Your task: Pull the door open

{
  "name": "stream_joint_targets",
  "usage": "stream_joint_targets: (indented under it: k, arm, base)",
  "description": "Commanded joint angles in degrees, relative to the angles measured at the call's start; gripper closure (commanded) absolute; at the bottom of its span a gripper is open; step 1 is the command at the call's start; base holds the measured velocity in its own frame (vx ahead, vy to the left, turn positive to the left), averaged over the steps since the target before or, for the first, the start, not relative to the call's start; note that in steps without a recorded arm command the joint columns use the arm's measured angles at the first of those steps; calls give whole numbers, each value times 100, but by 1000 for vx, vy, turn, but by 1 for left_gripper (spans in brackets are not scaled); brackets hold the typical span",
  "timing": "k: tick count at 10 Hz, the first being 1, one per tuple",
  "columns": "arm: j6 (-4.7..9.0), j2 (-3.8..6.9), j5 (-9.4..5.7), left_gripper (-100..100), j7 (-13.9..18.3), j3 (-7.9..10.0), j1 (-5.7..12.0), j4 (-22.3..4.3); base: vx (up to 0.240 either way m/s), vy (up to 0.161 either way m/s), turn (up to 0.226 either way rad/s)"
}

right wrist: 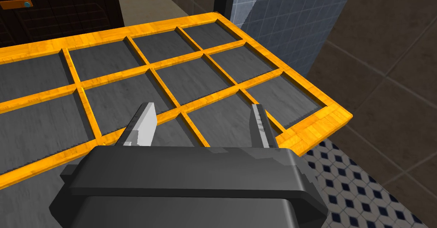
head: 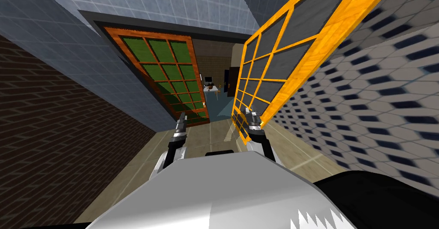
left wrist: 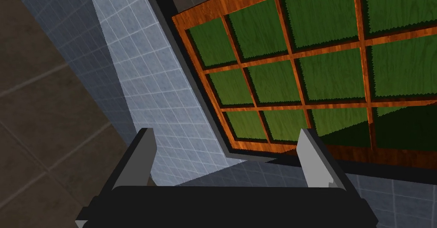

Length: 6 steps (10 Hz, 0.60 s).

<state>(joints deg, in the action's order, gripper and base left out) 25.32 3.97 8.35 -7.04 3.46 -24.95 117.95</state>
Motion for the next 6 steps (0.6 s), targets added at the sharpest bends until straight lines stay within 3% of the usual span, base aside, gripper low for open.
stream_joint_targets:
  k: [1, 6]
  arm:
    - [75, 13, 41, -100, -191, 58, 19, -163]
    - [274, 63, 162, -100, -749, 273, 132, -705]
  base:
    - [113, -5, -27]
    - [101, 2, -26]
